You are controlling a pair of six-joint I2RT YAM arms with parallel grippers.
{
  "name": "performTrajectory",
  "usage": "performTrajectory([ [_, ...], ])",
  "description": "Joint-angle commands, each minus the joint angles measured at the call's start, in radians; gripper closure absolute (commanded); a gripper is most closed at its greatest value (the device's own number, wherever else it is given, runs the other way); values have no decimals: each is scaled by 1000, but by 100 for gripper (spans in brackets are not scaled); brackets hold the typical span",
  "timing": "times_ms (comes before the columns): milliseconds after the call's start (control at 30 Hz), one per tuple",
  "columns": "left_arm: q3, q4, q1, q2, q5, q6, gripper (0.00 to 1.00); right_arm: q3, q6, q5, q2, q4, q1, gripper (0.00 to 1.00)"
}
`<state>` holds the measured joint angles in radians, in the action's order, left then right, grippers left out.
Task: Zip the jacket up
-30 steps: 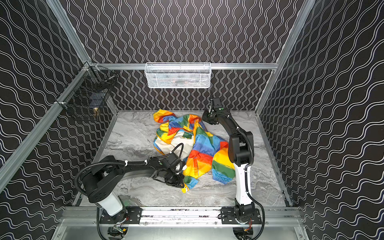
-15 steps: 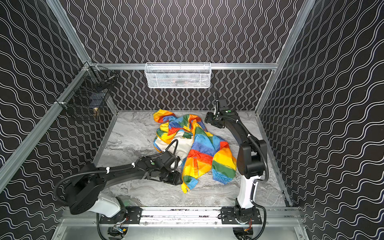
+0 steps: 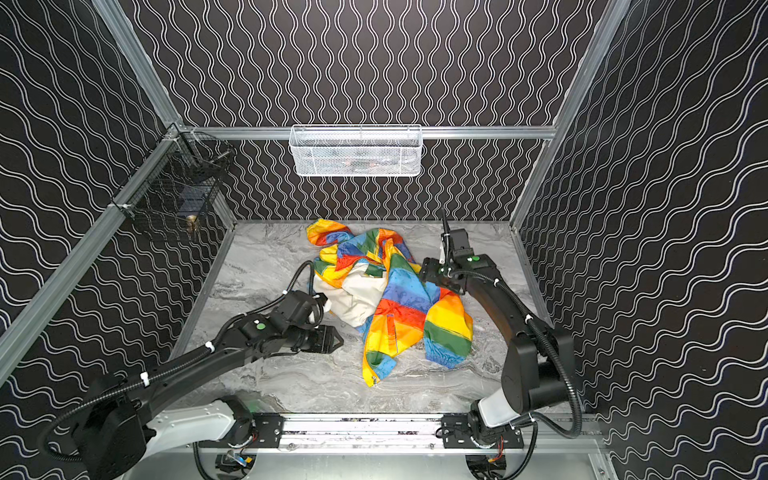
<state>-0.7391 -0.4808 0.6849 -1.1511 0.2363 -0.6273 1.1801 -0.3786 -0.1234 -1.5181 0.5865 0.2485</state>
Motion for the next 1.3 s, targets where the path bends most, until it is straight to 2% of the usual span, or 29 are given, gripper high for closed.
performTrajectory([
  [0,17,8,-38,19,21,-13,43,-66,-27,-38,6,-68,11,23],
  [200,26,13,-89,31,52,-23,43,-115,-57,-35,-83,-149,24,26],
  [433,39,18,-133,67,81,-35,44,-130,-68,-31,-177,-209,23,38],
  [500,37,15,-150,80,84,-35,44,-141,-69,-29,-189,-224,23,46],
  [600,24,0,-170,98,80,-24,44,-145,-72,-34,-203,-236,22,62],
  [733,15,-8,-197,118,72,-14,44,-133,-79,-46,-211,-231,12,92],
  [800,16,-11,-218,128,72,-12,44,-138,-84,-59,-201,-234,-1,99],
  [1267,-1,-25,-386,118,155,36,46,-203,-13,-39,-91,-155,-144,100],
])
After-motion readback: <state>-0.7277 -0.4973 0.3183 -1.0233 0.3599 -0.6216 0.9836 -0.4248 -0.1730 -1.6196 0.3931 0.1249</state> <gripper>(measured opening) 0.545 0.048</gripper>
